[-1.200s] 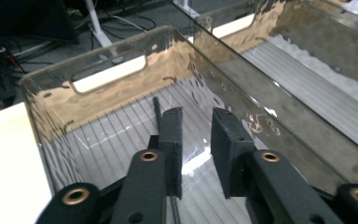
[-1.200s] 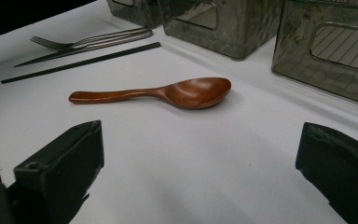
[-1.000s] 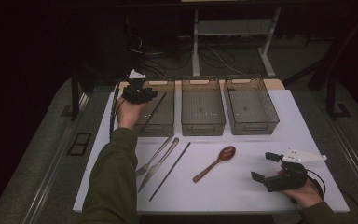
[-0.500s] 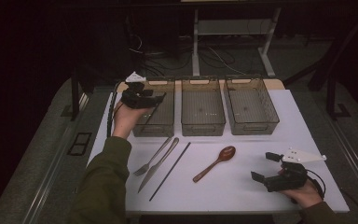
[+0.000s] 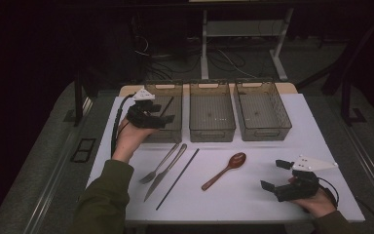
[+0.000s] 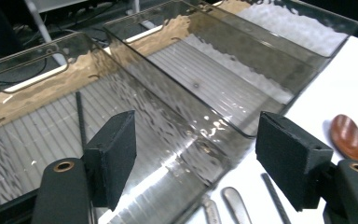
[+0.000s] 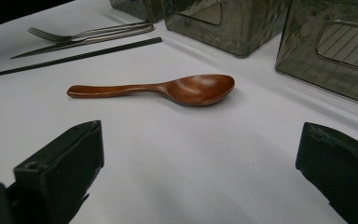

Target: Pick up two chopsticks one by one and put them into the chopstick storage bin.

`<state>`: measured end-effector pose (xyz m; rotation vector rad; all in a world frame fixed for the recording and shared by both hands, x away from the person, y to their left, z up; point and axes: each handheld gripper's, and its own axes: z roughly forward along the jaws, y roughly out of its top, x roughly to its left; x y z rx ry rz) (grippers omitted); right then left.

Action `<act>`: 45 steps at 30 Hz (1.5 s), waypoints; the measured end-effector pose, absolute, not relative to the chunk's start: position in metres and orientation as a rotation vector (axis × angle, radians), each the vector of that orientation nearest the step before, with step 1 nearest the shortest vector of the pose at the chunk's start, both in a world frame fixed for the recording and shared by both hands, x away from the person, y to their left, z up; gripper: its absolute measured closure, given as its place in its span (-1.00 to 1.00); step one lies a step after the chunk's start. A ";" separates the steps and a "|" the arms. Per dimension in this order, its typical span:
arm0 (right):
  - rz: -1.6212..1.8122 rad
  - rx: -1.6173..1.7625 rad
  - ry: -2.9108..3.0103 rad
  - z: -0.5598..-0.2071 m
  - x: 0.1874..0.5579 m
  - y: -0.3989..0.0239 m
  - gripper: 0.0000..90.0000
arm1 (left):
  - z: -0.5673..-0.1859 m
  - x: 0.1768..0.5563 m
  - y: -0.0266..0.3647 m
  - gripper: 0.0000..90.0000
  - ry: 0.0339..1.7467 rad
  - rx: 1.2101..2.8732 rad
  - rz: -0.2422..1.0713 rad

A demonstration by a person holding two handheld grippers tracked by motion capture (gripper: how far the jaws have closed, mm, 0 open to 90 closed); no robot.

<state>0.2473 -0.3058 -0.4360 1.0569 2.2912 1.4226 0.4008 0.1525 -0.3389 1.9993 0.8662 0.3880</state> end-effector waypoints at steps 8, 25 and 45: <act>1.444 1.064 2.271 -0.435 0.248 -0.309 -0.99 | -0.344 0.374 0.146 -0.42 0.839 1.990 0.391; 1.454 1.035 2.293 -0.429 0.257 -0.304 -0.99 | -0.372 0.329 0.135 -0.52 0.787 2.015 0.348; 1.421 1.034 2.301 -0.431 0.255 -0.305 -0.99 | -0.420 0.287 0.129 -0.10 0.853 2.051 0.295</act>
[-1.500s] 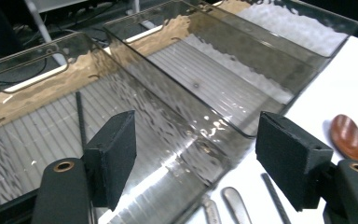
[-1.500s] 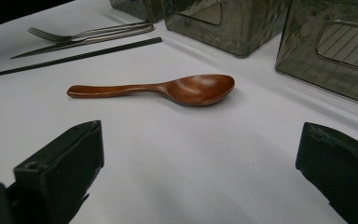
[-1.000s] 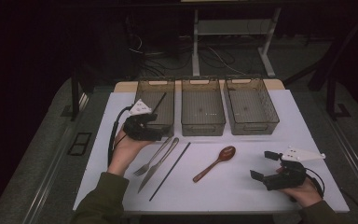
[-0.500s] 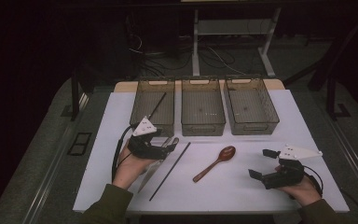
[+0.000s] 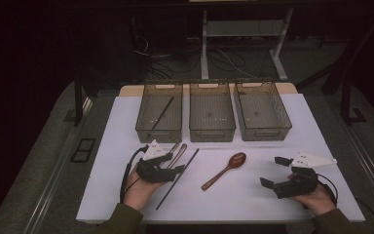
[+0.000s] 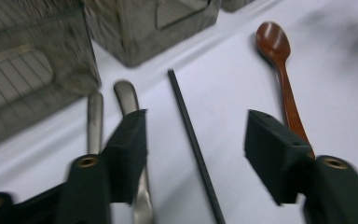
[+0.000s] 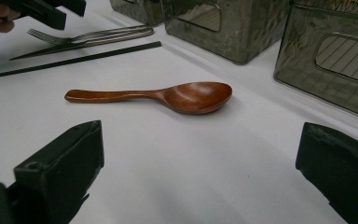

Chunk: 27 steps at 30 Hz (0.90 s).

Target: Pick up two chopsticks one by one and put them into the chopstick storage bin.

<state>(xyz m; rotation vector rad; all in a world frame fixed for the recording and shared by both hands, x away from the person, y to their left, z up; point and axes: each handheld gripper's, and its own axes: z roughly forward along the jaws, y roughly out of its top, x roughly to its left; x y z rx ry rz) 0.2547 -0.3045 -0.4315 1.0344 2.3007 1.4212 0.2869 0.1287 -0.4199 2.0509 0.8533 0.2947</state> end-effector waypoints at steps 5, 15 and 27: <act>1.418 1.032 2.302 -0.432 0.254 -0.304 -0.99 | -0.427 0.278 0.125 0.20 0.877 2.087 0.280; 1.415 1.034 2.303 -0.432 0.254 -0.304 -0.99 | -0.439 0.276 0.122 0.61 0.925 2.145 0.224; 1.414 1.035 2.301 -0.432 0.254 -0.304 -0.99 | -0.447 0.280 0.120 0.77 0.929 2.185 0.222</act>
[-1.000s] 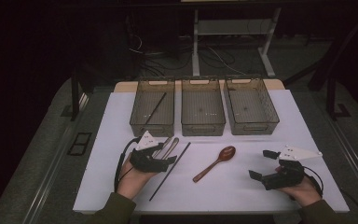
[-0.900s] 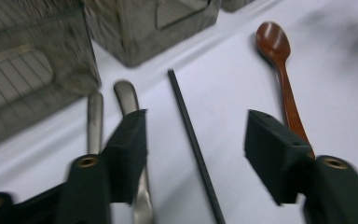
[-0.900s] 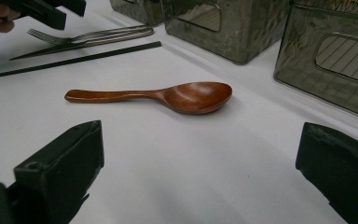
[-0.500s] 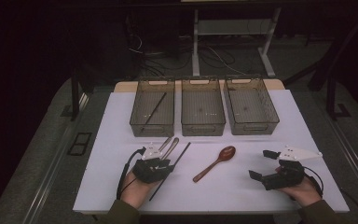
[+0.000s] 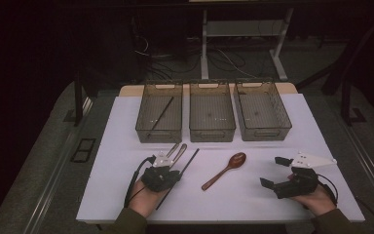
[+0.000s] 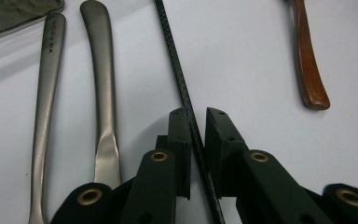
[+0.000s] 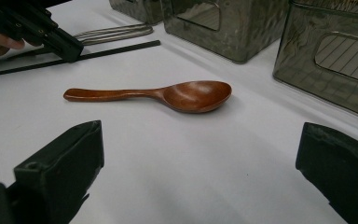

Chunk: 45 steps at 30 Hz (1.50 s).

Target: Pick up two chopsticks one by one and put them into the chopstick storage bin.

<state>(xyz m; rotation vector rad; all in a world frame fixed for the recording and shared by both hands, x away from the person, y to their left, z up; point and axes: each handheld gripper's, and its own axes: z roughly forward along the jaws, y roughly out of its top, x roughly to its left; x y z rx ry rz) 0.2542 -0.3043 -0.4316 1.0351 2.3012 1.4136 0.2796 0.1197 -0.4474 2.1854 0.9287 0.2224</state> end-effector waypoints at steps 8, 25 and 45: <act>1.413 1.028 2.298 -0.432 0.254 -0.304 -0.99 | -0.447 0.280 0.120 0.86 0.938 2.189 0.221; 1.412 1.034 2.301 -0.431 0.254 -0.304 -0.99 | -0.444 0.280 0.117 0.90 0.913 2.203 0.211; 1.412 1.027 2.301 -0.432 0.254 -0.304 -0.99 | -0.431 0.279 0.124 0.90 0.882 2.132 0.206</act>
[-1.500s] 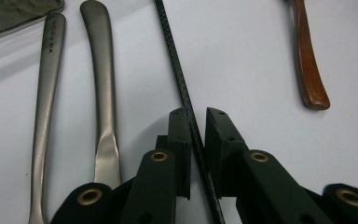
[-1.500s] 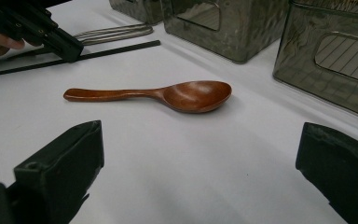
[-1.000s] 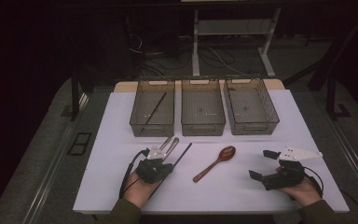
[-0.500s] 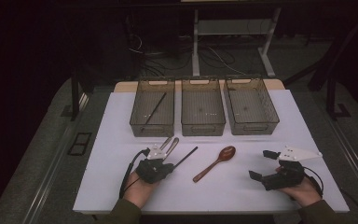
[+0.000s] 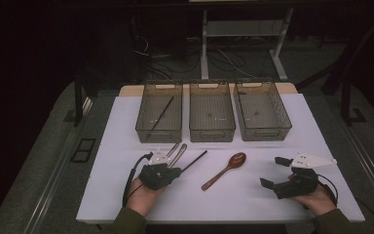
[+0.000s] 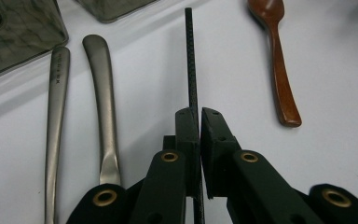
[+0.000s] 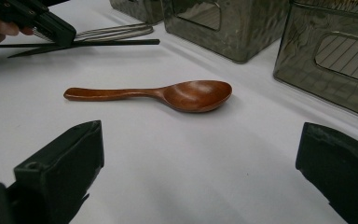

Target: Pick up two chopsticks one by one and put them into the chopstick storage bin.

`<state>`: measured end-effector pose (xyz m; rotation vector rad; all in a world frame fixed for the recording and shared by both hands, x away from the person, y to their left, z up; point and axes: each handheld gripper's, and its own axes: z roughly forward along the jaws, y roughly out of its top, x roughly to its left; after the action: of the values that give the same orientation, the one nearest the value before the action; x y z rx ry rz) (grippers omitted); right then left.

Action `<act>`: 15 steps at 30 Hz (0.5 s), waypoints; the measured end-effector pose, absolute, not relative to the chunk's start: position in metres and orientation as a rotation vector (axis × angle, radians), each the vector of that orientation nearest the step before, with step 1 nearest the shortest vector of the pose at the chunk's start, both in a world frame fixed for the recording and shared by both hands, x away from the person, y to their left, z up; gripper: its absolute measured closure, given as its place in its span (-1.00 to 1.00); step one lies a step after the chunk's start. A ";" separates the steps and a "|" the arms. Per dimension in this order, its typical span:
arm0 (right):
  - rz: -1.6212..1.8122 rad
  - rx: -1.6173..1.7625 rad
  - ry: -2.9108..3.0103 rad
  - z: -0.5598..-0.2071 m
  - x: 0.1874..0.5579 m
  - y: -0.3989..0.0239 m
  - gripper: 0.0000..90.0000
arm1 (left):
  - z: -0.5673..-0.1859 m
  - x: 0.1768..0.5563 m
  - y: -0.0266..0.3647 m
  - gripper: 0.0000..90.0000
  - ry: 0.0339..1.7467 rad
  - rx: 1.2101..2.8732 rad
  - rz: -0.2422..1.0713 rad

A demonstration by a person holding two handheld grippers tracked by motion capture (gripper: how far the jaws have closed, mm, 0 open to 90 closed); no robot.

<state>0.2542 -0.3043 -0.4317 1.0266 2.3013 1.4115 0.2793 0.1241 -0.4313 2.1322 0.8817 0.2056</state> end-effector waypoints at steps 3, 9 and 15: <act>1.412 1.033 2.303 -0.432 0.254 -0.304 -0.99 | -0.430 0.279 0.125 0.90 0.876 2.131 0.195; 1.410 1.024 2.304 -0.432 0.254 -0.304 -0.99 | -0.426 0.279 0.125 0.90 0.855 2.123 0.177; 1.409 1.025 2.303 -0.432 0.254 -0.304 -0.99 | -0.420 0.279 0.127 0.90 0.826 2.116 0.166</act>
<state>0.2543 -0.3044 -0.4321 1.0249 2.3027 1.4090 0.2785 0.1273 -0.4200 2.1160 0.8262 0.1659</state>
